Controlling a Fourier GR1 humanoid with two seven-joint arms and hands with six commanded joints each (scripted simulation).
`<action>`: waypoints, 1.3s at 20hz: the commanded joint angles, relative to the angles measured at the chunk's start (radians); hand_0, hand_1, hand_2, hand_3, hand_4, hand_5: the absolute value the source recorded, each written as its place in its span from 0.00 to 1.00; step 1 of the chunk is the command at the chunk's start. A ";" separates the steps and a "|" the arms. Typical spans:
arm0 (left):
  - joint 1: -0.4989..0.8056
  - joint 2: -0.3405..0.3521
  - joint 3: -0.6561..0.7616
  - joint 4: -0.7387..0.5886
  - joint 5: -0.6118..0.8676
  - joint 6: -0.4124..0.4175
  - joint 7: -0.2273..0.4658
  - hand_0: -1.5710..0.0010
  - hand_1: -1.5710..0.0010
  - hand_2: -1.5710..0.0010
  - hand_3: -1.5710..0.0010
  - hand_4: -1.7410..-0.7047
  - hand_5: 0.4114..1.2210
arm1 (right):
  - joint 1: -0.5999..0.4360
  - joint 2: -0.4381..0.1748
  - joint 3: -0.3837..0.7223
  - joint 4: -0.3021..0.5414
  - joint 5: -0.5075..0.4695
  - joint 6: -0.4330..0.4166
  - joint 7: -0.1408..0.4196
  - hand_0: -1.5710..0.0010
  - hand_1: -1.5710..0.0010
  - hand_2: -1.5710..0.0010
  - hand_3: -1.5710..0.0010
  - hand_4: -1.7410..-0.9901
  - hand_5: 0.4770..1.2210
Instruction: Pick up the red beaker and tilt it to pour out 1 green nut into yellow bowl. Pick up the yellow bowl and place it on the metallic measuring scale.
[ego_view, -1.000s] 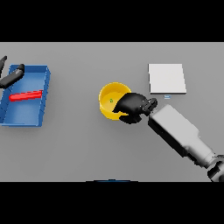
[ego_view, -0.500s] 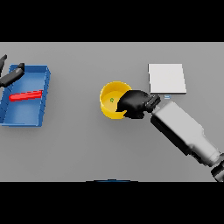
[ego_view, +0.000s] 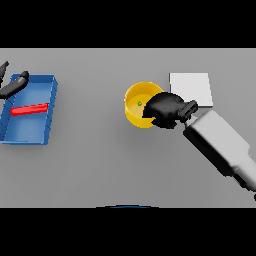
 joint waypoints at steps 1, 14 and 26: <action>0.000 -0.003 0.000 0.000 0.003 0.000 -0.005 1.00 1.00 1.00 1.00 0.91 0.36 | 0.010 -0.002 0.001 -0.014 0.000 0.004 0.012 0.00 0.00 0.05 0.25 0.00 1.00; 0.015 -0.002 0.012 -0.047 0.026 0.000 0.063 1.00 1.00 1.00 1.00 0.86 0.42 | -0.060 -0.103 -0.155 0.182 0.035 -0.173 -0.012 0.00 0.00 0.01 0.26 0.00 1.00; 0.002 -0.009 -0.002 -0.072 0.018 0.003 0.126 1.00 1.00 1.00 1.00 0.85 0.49 | -0.112 -0.070 -0.220 0.532 0.062 -0.317 -0.079 0.00 0.00 0.11 0.15 0.00 1.00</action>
